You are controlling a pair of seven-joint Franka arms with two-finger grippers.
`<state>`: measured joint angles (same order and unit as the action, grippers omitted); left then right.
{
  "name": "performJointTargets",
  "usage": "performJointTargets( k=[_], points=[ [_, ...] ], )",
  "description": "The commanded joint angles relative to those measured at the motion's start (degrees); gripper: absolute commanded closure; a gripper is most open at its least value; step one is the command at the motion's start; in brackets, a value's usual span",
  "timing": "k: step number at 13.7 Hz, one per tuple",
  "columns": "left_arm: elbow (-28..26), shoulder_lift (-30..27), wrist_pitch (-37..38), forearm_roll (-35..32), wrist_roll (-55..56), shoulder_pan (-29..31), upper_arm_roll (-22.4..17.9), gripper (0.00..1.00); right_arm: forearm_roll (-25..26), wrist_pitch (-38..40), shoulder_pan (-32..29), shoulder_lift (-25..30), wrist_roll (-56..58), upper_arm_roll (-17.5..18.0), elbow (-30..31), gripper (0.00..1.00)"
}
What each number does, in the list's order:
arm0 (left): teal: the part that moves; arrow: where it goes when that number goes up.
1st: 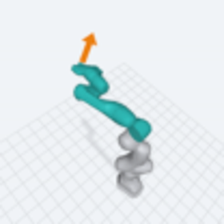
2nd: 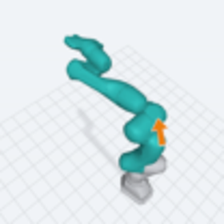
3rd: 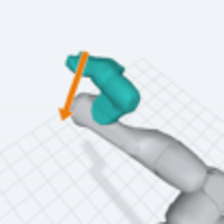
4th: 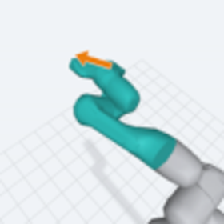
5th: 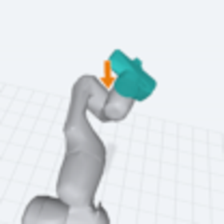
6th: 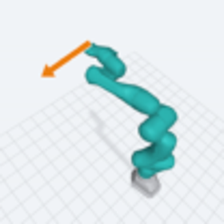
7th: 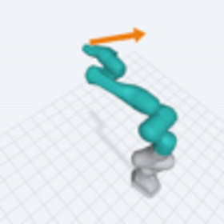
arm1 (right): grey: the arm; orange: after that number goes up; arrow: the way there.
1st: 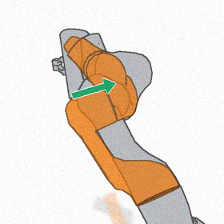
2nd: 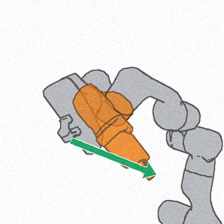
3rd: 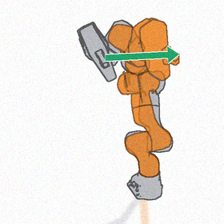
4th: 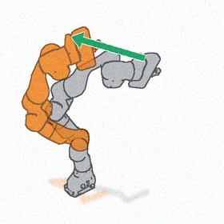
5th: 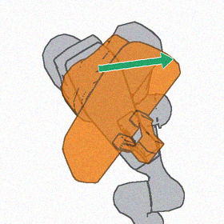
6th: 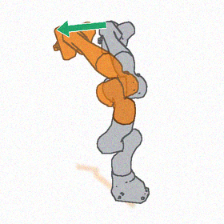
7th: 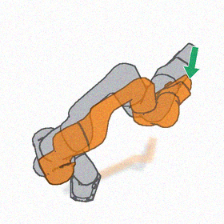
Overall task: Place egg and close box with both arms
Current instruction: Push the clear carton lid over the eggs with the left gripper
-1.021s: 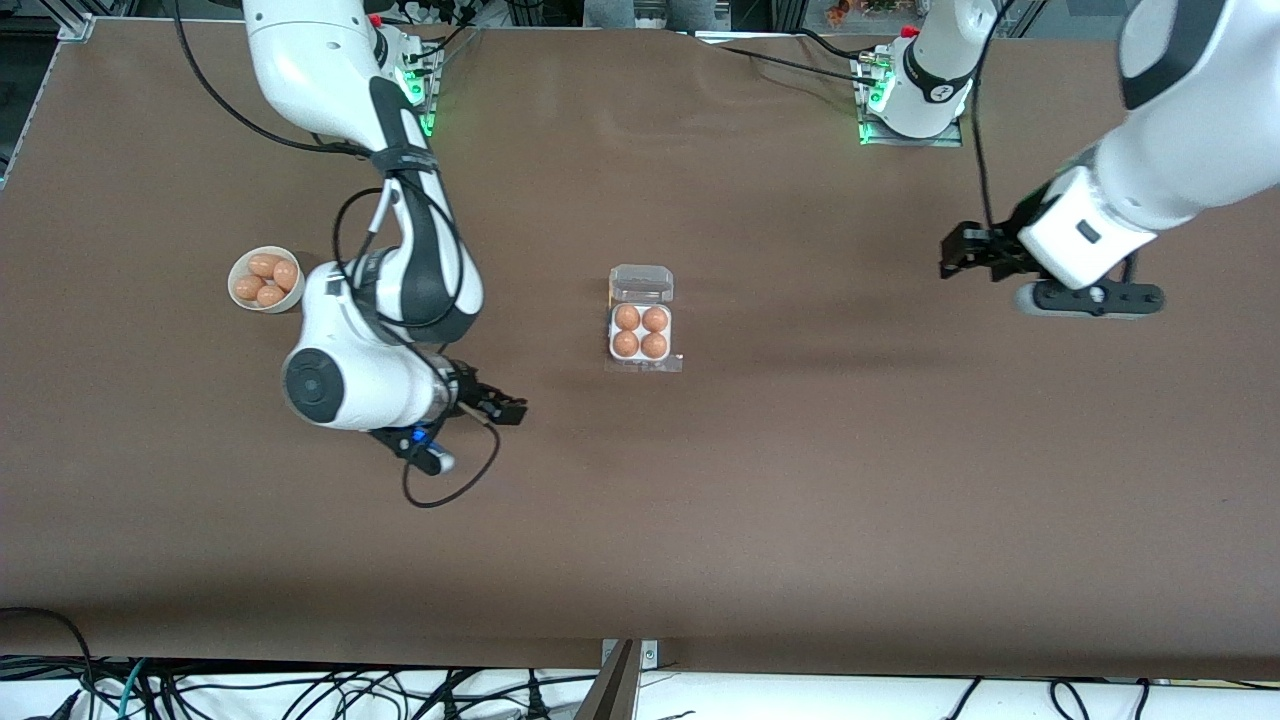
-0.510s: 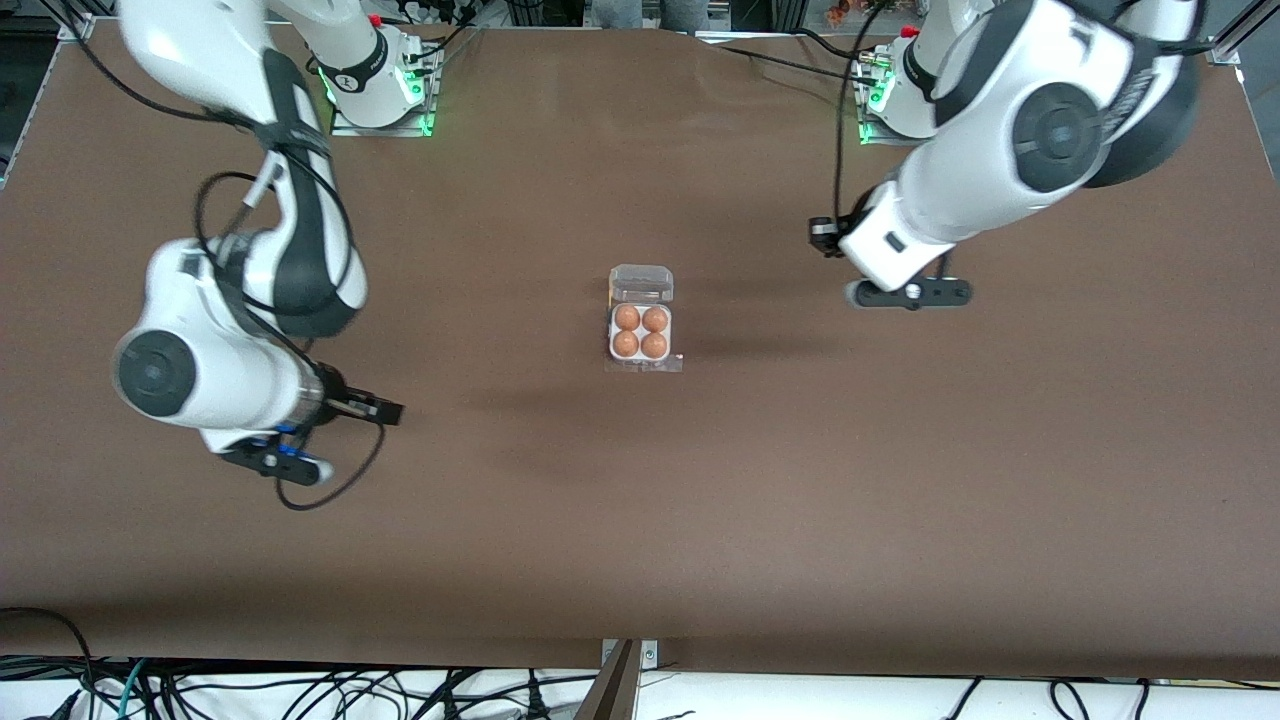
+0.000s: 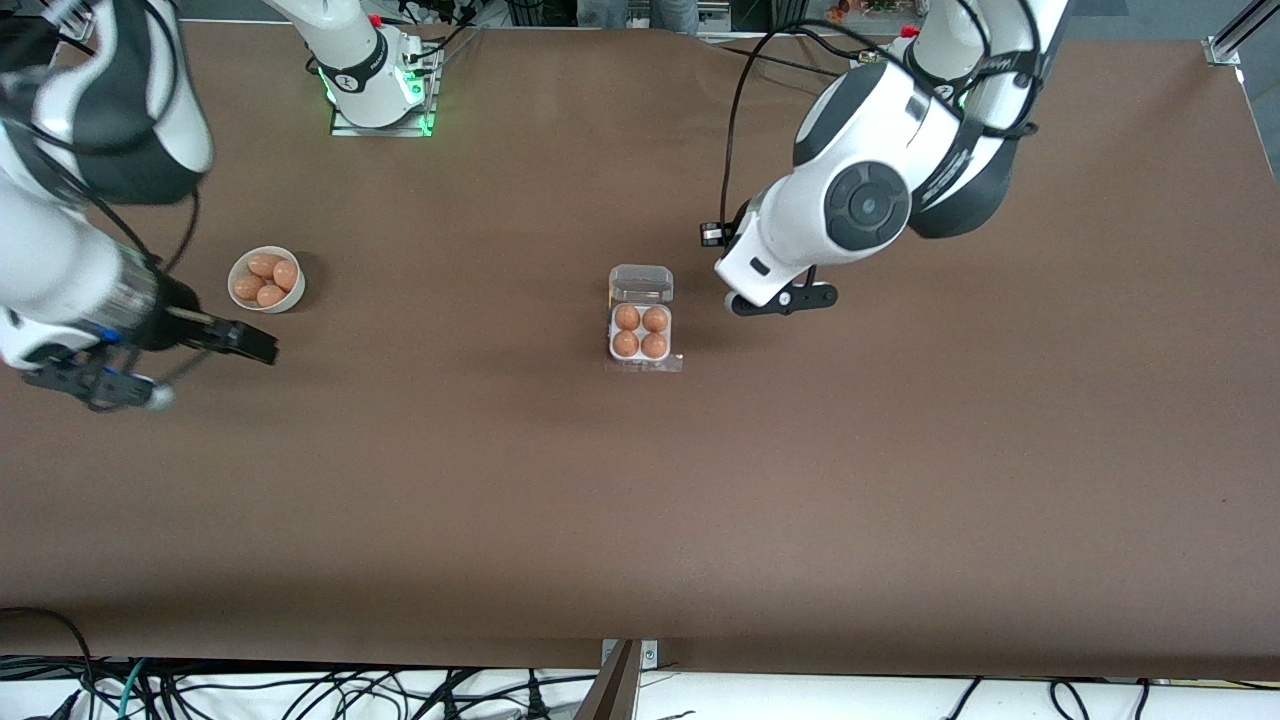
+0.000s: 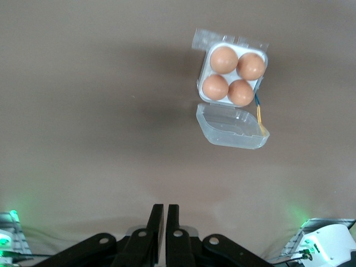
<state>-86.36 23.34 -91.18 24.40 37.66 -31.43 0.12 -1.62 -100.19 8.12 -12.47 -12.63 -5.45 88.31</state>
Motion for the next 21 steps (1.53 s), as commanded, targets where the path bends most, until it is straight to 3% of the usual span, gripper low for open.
performJointTargets(
  k=[1, 8, 16, 21],
  points=[
    [2.95, 4.69, 1.18, 1.79, 4.77, -3.45, -0.82, 0.94, 0.83, 0.16, -3.36, 7.62, 4.01, 1.85, 5.29, 0.0],
    [6.12, 12.16, -0.65, 5.05, 16.03, -10.39, -0.82, 0.95, 1.0, 5.17, -6.89, 14.14, 5.15, 1.76, 5.29, 0.0],
    [6.03, 16.47, -5.84, 4.7, 15.25, -14.27, -0.82, 0.96, 1.27, 4.12, -6.45, 12.74, 7.44, 1.85, 6.52, 0.0],
    [6.64, 17.71, -11.3, 4.08, 15.42, -13.75, -1.26, 0.98, 1.18, 3.68, -6.54, 12.65, 7.53, 1.76, 6.52, 0.0]
  ],
)
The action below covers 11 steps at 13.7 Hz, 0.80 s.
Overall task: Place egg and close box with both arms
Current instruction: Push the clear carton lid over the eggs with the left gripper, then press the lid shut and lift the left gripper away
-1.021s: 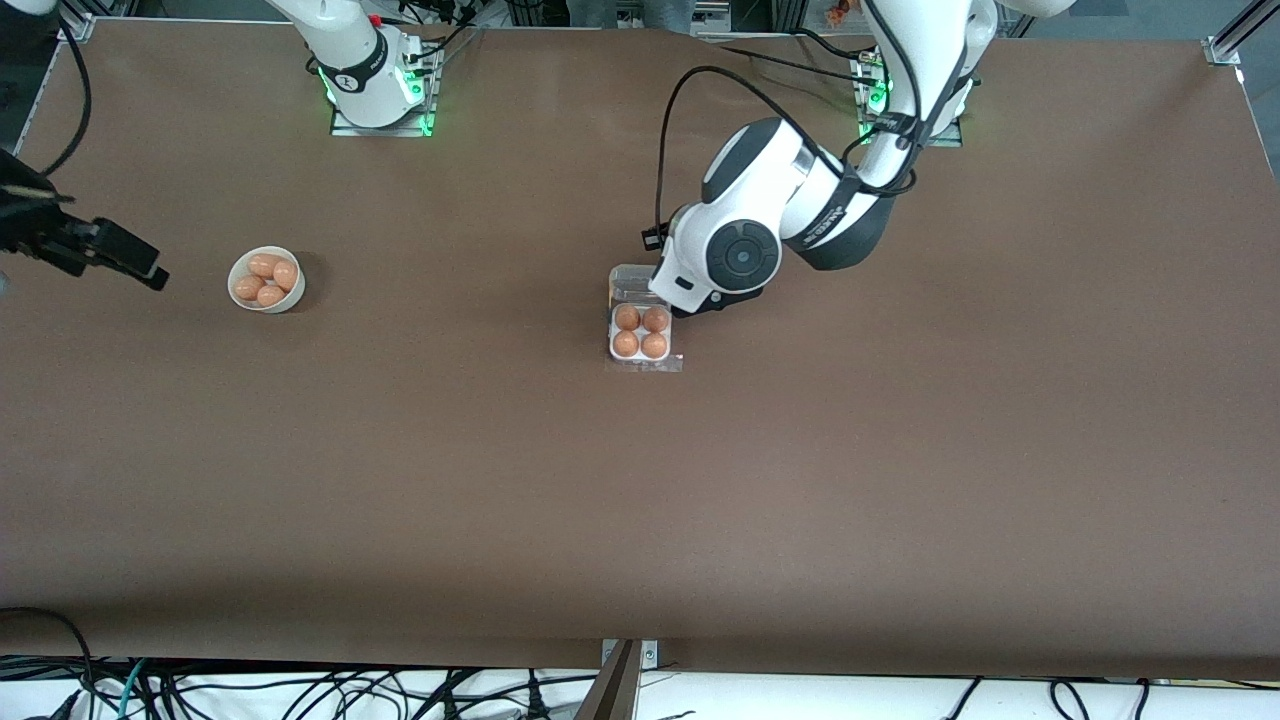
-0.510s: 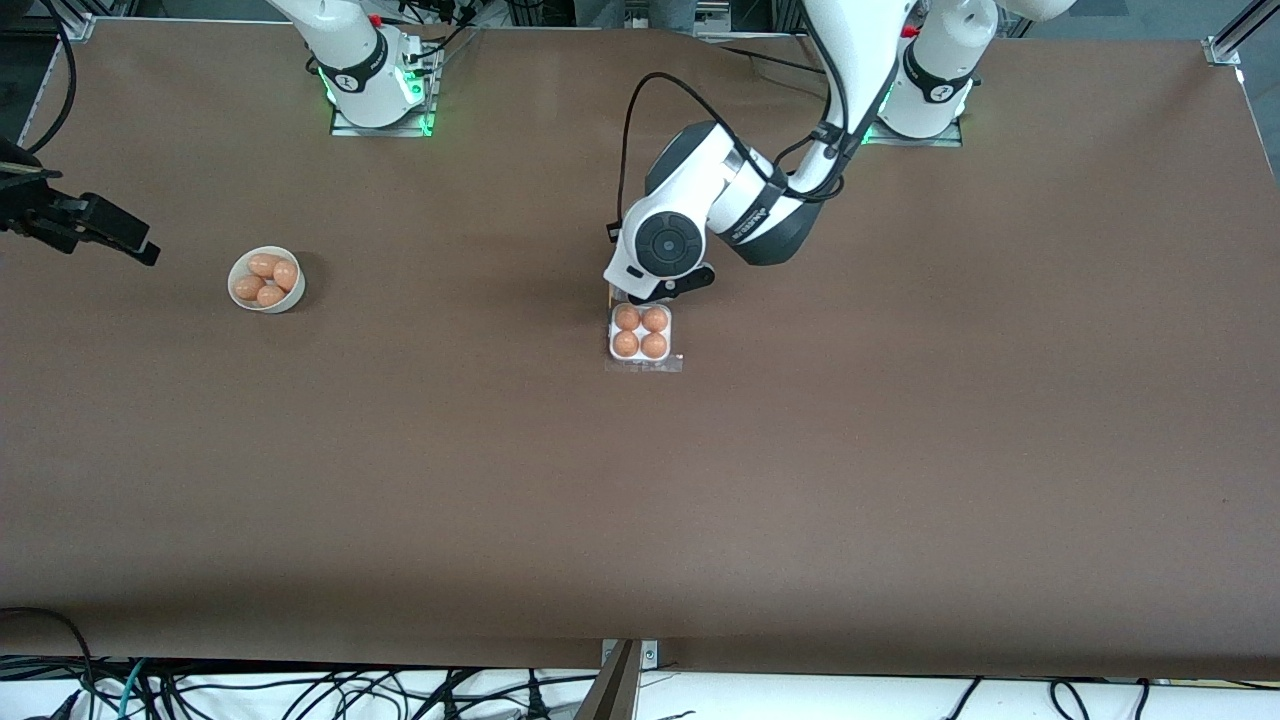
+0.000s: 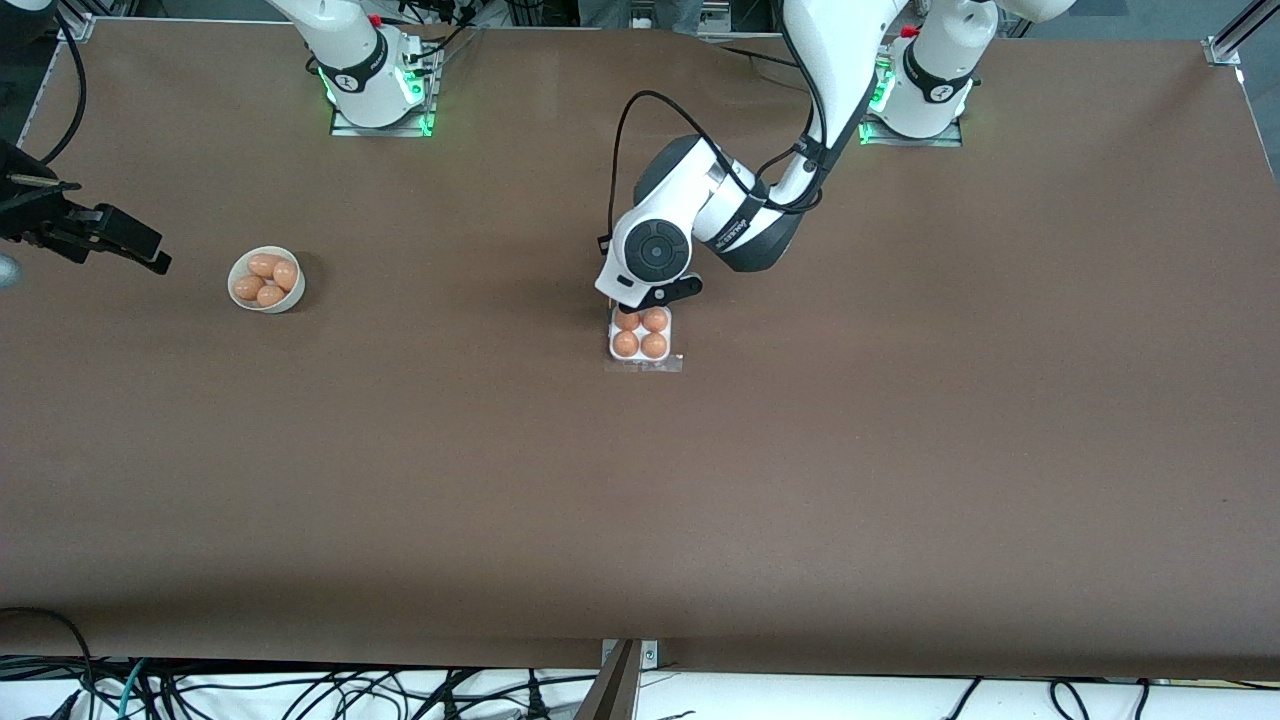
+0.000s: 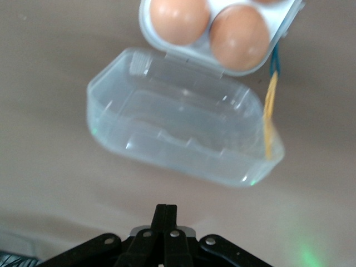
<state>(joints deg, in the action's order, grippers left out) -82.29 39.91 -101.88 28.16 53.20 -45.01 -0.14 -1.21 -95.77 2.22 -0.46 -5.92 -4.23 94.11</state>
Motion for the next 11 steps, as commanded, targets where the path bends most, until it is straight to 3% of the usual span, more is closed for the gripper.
performJointTargets(
  k=[1, 11],
  points=[
    [3.1, 1.13, -0.68, 0.23, -0.11, -0.08, -1.18, 0.98, 0.86, -0.74, -0.73, 0.64, 0.73, 0.53, 0.81, 0.0],
    [7.15, 3.42, -0.95, 0.06, -2.39, 0.01, -4.7, 0.98, 0.77, -0.74, -0.55, 0.38, 0.56, 0.53, 0.54, 0.0]
  ],
)
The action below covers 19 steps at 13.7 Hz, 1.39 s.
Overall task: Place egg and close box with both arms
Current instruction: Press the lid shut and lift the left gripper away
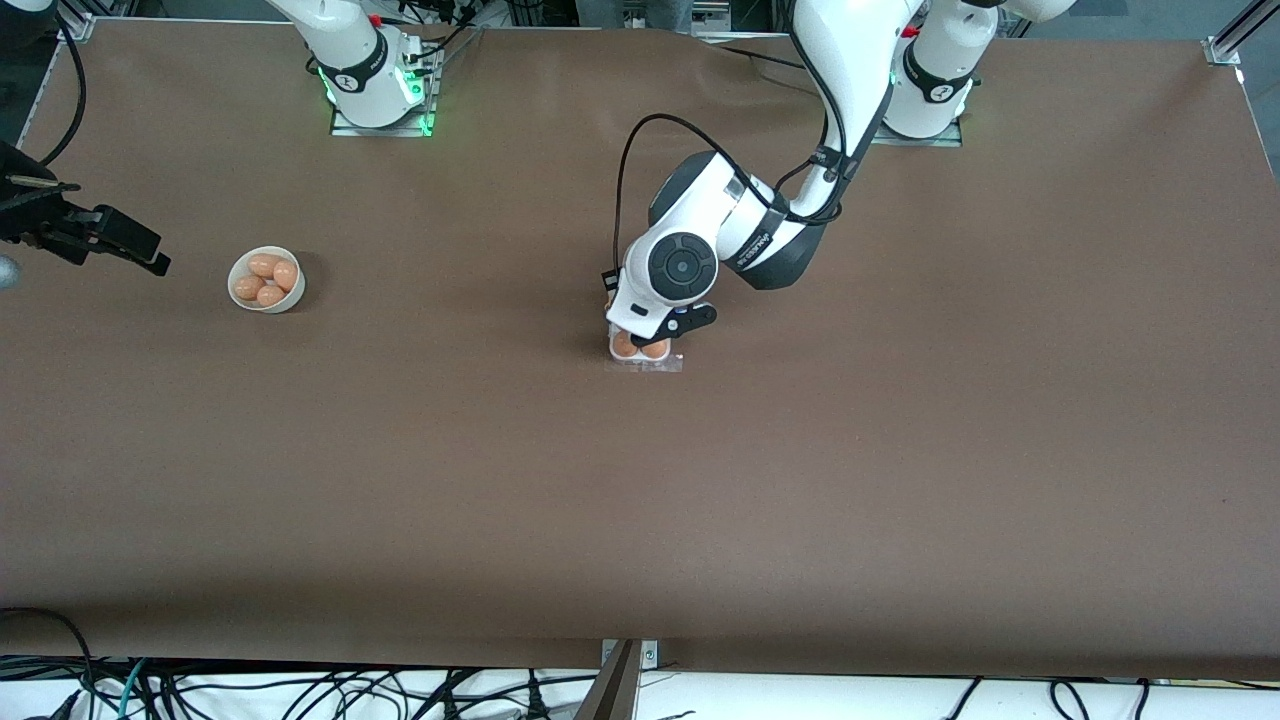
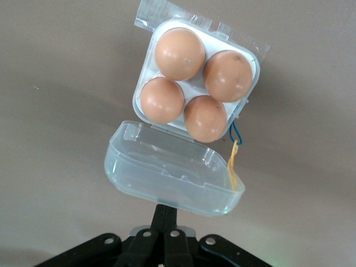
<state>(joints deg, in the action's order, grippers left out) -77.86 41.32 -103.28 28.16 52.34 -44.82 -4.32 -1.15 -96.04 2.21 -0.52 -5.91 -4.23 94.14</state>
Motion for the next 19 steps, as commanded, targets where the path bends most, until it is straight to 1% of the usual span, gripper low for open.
performJointTargets(
  k=[1, 4, 6, 8, 9, 10, 11, 12, 13, 15, 17, 19],
  points=[
    [2.71, 2.01, -0.07, -0.47, -2.06, -0.09, -0.77, 0.98, 0.79, -0.46, -0.54, 0.43, 0.55, 0.54, 0.52, 0.0],
    [2.8, 1.92, -3.15, -0.47, -2.24, -0.09, -2.09, 0.98, 0.71, -0.46, -0.54, 0.43, 0.55, 0.54, 0.61, 0.0],
    [4.46, 1.75, -3.15, -0.47, -2.15, 0.08, -3.32, 0.98, 0.71, -0.46, -0.54, 0.43, 0.55, 0.54, 0.52, 0.0],
    [5.96, 1.13, -2.54, -0.56, -2.06, 1.48, -4.03, 0.95, 0.79, -0.46, -0.54, 0.43, 0.55, 0.54, 0.52, 0.0],
    [6.4, 0.87, -1.93, -1.69, -1.98, 2.1, -4.64, 0.91, 0.71, -0.46, -0.54, 0.43, 0.55, 0.54, 0.52, 0.0],
    [7.36, 0.0, -0.62, -4.49, -1.98, 2.37, -5.77, 0.84, 0.79, -0.46, -0.54, 0.43, 0.55, 0.54, 0.52, 0.0],
    [8.41, -1.14, 0.79, -8.17, -2.06, 2.37, -7.0, 0.73, 0.71, -0.46, -0.54, 0.43, 0.55, 0.54, 0.52, 0.0],
    [9.12, -2.46, 1.76, -11.69, -2.06, 2.46, -8.32, 0.59, 0.79, -0.46, -0.54, 0.43, 0.55, 0.54, 0.52, 0.0],
    [9.3, -4.3, 2.38, -13.72, -2.85, 3.24, -9.99, 0.46, 0.71, -0.46, -0.54, 0.43, 0.55, 0.54, 0.52, 0.0],
    [9.48, -7.55, 5.88, -14.27, -10.72, 7.0, -10.62, 0.33, 0.79, -0.46, -0.54, 0.43, 0.55, 0.54, 0.52, 0.0],
    [9.65, -10.37, 10.8, -14.27, -18.72, 12.19, -10.36, 0.28, 0.71, -0.46, -0.54, 0.43, 0.55, 0.54, 0.52, 0.0],
    [11.05, -12.31, 13.62, -14.36, -25.68, 17.2, -10.44, 0.26, 0.79, -0.46, -0.54, 0.43, 0.55, 0.54, 0.52, 0.0]
  ],
)
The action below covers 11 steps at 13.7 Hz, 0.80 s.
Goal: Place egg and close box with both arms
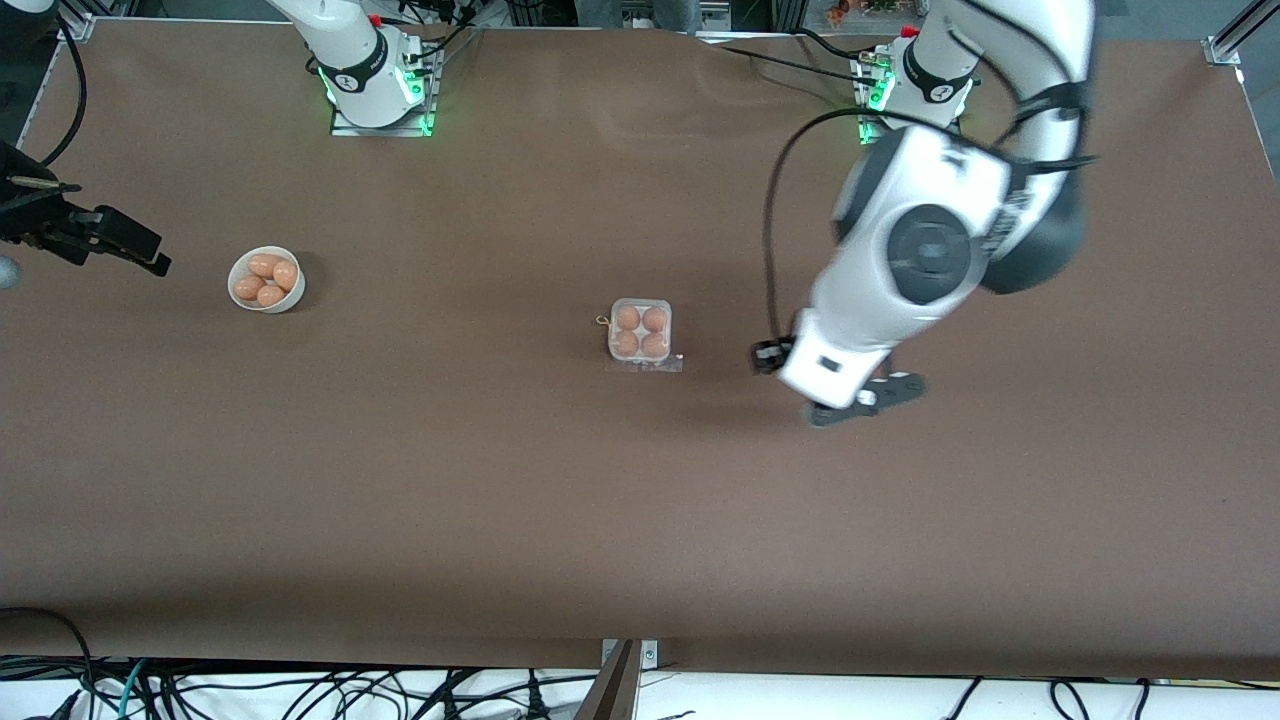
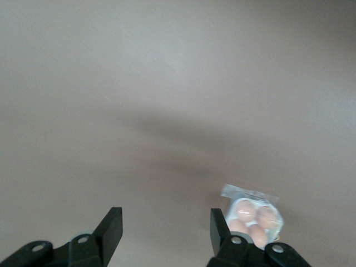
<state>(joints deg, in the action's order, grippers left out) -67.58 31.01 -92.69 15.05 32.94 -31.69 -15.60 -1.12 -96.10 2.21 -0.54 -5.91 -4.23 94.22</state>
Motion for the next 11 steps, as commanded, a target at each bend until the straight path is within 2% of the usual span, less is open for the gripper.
performJointTargets(
  k=[1, 5, 6, 8, 9, 11],
  points=[
    [2.0, -2.09, 4.25, -1.26, -8.05, 5.57, 0.84, 0.25, 0.77, -0.41, -0.54, 0.54, 0.38, 0.62, 0.43, 0.0],
    [4.21, -2.01, 5.41, -1.87, -8.59, 8.65, 0.66, 0.23, 0.77, -0.41, -0.54, 0.45, 0.38, 0.62, 0.43, 0.0],
    [4.3, -2.09, 5.5, -5.18, -8.68, 8.66, 0.57, 0.19, 0.68, -0.41, -0.54, 0.45, 0.38, 0.62, 0.43, 0.0],
    [4.21, -2.44, 5.5, -14.92, -9.29, 8.66, 1.54, 0.0, 0.77, -0.41, -0.54, 0.45, 0.38, 0.62, 0.43, 0.0],
    [3.6, -2.79, 5.5, -17.49, -11.12, 8.83, 2.06, 0.0, 0.77, -0.41, -0.54, 0.45, 0.38, 0.62, 0.43, 0.0],
    [2.28, -5.25, 5.41, -18.4, -17.18, 11.19, 2.33, 0.0, 0.77, -0.41, -0.54, 0.45, 0.38, 0.62, 0.43, 0.0]
  ],
)
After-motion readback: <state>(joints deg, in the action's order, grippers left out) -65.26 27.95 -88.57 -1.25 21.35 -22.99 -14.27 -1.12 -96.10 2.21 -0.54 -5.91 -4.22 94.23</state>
